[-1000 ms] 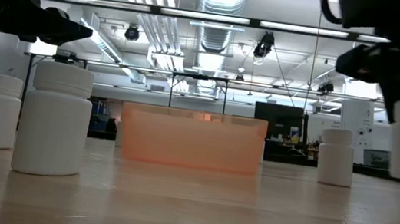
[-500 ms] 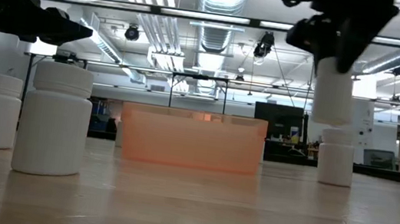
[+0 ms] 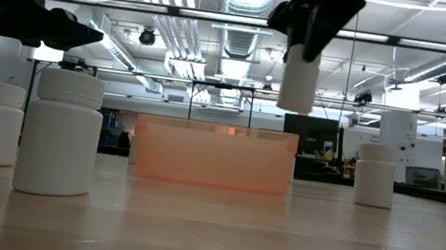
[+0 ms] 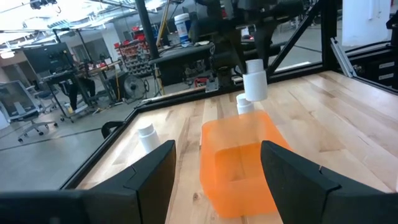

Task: Pick and place pill bottles into a basket
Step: Put the white medicine bottle into the orange bin

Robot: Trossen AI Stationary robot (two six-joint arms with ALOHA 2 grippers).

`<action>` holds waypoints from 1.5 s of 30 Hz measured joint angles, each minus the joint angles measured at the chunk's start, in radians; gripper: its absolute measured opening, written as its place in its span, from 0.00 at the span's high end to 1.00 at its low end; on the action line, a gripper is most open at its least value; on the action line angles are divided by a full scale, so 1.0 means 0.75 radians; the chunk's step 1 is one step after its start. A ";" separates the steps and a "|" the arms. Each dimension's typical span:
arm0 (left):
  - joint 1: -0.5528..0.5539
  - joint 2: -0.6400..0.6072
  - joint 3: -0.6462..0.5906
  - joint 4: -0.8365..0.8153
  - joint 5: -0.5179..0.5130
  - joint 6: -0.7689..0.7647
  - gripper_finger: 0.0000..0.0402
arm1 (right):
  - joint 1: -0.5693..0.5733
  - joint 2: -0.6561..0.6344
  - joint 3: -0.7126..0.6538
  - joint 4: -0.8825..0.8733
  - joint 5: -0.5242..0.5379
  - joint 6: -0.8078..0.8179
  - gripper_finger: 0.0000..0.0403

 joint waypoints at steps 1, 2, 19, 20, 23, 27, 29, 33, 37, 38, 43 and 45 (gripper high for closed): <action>0.000 0.000 0.000 0.001 0.000 0.000 0.46 | -0.006 0.007 0.012 0.000 0.000 -0.005 0.64; 0.000 -0.001 0.000 0.001 0.000 0.000 0.46 | -0.013 0.009 0.017 0.004 0.000 -0.012 0.64; 0.000 0.005 0.000 0.012 0.000 0.000 0.46 | -0.084 0.224 0.025 0.085 -0.002 -0.152 0.64; 0.000 0.006 0.000 0.012 0.000 0.000 0.46 | -0.084 0.240 0.025 0.086 -0.002 -0.157 0.64; 0.000 0.008 0.000 0.011 0.000 0.000 0.46 | -0.083 0.279 0.023 0.114 -0.004 -0.167 0.64; 0.000 0.008 0.000 0.010 0.000 0.000 0.46 | -0.083 0.298 0.019 0.151 -0.005 -0.171 0.64; 0.000 0.008 -0.001 0.012 0.000 0.000 0.46 | -0.083 0.297 0.012 0.169 -0.014 -0.178 0.64; 0.000 0.010 -0.001 0.011 0.000 0.000 0.46 | -0.083 0.298 -0.001 0.180 -0.046 -0.179 0.64; 0.000 0.008 -0.001 0.011 0.000 0.000 0.46 | -0.083 0.297 -0.022 0.188 -0.046 -0.183 0.64; 0.000 0.008 -0.001 0.011 0.000 0.000 0.46 | -0.084 0.297 -0.029 0.195 -0.047 -0.183 0.64; 0.000 0.008 -0.001 0.011 0.000 0.000 0.46 | -0.084 0.295 -0.069 0.240 -0.049 -0.183 0.64; 0.000 0.008 -0.001 0.011 0.000 0.000 0.46 | -0.084 0.290 -0.091 0.258 -0.051 -0.184 0.64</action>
